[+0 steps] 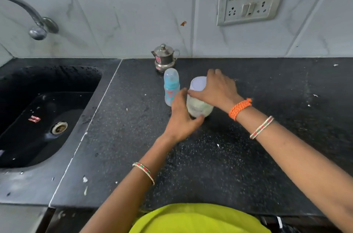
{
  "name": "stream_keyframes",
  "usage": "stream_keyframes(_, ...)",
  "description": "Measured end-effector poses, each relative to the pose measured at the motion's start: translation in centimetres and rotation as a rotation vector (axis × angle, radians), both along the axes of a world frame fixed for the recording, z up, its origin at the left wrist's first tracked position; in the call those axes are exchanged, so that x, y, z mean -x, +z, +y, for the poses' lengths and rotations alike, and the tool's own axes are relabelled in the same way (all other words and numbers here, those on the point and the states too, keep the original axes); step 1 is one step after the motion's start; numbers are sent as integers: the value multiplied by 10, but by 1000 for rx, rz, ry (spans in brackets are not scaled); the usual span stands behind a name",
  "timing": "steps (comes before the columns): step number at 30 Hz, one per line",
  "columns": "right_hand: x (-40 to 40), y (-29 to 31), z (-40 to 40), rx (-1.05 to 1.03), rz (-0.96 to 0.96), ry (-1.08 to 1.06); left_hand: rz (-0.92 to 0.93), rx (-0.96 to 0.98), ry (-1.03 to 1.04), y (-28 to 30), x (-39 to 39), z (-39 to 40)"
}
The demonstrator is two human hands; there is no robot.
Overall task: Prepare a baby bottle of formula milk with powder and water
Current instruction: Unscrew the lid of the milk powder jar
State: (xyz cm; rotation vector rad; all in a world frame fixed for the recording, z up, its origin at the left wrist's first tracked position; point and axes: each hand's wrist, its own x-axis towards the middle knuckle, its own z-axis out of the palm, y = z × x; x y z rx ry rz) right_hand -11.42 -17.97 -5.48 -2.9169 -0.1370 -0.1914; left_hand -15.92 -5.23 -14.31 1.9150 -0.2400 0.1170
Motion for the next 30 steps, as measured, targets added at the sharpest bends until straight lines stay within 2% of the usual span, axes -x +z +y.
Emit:
stream_keyframes(2,13,-8,9,18,-44,19,41,-21,14,-14,-2,-2)
stream_keyframes(6,23,-17,22,47,-85,45,70,164,28,-9,-1,-5)
stream_keyframes(13,17,-24,17,17,-123,113,76,15,121,-9,-9,2)
stream_keyframes(24,-3,-34,4,-33,-187,280,78,-25,189,-7,-10,-2)
stream_keyframes(30,-11,-30,4,-79,-203,465,51,-71,232,-11,-10,1)
